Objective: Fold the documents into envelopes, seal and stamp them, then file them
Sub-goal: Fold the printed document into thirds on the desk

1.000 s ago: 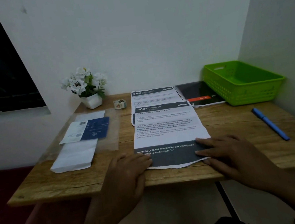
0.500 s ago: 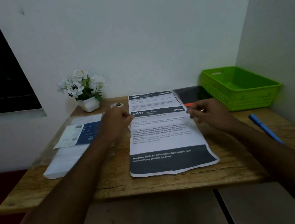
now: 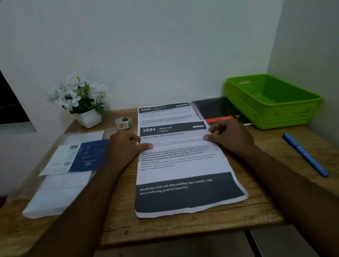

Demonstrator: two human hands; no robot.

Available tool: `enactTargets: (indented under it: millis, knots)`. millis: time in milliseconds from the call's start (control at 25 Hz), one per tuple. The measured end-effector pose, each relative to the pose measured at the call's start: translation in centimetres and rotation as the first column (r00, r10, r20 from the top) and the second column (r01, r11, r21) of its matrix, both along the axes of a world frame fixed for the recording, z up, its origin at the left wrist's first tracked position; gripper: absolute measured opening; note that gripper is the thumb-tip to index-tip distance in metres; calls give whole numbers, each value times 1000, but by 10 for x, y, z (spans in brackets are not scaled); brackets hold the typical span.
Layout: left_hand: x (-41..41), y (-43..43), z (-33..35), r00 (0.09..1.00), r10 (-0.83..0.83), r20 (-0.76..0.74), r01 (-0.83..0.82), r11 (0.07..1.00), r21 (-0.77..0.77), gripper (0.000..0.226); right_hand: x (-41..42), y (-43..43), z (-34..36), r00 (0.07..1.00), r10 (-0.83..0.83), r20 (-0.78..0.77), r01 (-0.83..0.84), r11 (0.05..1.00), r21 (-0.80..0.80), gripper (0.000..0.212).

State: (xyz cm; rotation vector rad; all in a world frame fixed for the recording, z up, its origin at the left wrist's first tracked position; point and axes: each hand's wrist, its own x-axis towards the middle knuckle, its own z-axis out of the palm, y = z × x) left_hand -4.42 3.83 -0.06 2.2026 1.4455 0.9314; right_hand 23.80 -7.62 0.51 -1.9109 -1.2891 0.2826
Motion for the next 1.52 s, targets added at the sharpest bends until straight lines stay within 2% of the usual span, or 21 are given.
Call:
enactTargets:
  millis: [160,400,560,880,1200,1520]
  knots:
    - [1,3,0,1000,20,21,-18,998,-65,56,3,1,-1,998,7,-56,-5,1000,28,32]
    - [-4,-1,5,993,-29,111,42,993,-113,37,2,1,-2,999,5,-40,-5,1000,8,54]
    - [-5,-1,6,982,-77,170,105,981,-163,29,3,0,-1,998,14,-66,-14,1000,6,46]
    - [-8,-1,10,975,-108,196,152,961,-230,27,5,3,-3,996,31,-78,-32,999,-18,31]
    - [-5,2,7,991,-63,121,88,973,-213,23,8,4,-5,991,64,-115,-63,998,11,44]
    - [-4,2,6,986,-67,156,94,980,-176,16,8,4,-3,984,64,-164,-59,998,37,35]
